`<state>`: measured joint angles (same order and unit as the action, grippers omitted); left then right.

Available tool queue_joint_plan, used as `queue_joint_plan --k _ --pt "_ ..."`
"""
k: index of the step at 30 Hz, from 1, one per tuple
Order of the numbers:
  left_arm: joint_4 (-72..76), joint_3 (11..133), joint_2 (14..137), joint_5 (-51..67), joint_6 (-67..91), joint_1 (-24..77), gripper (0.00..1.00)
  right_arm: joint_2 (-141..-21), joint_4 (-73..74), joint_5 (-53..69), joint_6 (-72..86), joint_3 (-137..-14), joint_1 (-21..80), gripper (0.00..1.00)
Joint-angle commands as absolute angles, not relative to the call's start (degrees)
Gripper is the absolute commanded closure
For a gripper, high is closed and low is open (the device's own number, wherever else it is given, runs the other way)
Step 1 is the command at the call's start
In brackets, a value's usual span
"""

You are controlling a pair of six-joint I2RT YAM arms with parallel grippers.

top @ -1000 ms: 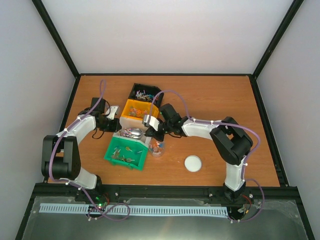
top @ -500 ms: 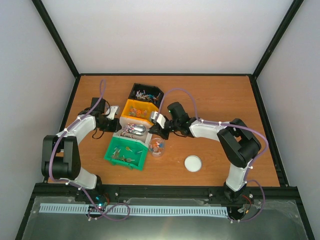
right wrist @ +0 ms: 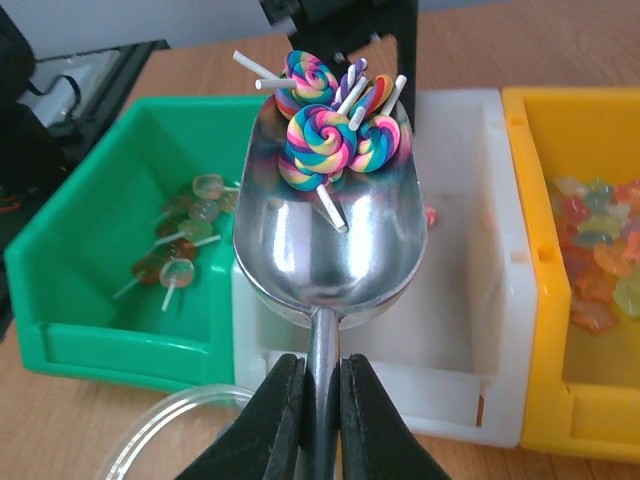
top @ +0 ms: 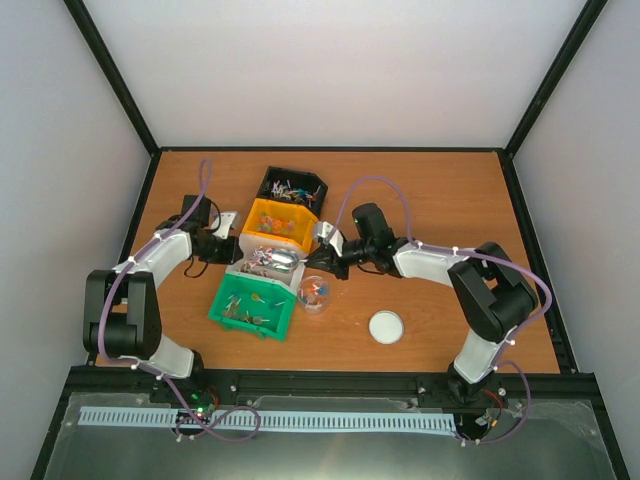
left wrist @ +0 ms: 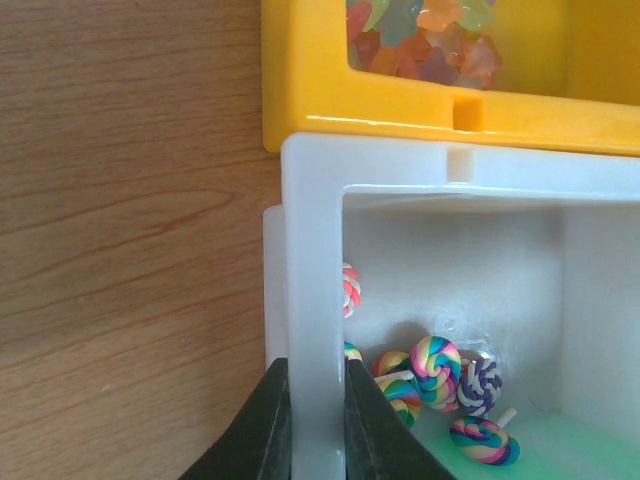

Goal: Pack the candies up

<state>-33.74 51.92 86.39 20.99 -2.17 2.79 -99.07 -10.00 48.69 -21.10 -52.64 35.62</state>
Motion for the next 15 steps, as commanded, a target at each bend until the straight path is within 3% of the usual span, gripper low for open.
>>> queue_joint_plan --k 1,15 --pt "-33.75 52.47 88.18 21.71 -3.78 2.75 0.99 -95.64 -12.94 53.83 -20.88 -52.45 35.01 0.97" --pt "-34.00 52.50 87.82 22.31 -4.04 2.78 0.99 -86.00 4.95 57.35 -30.09 -51.25 28.75 0.97"
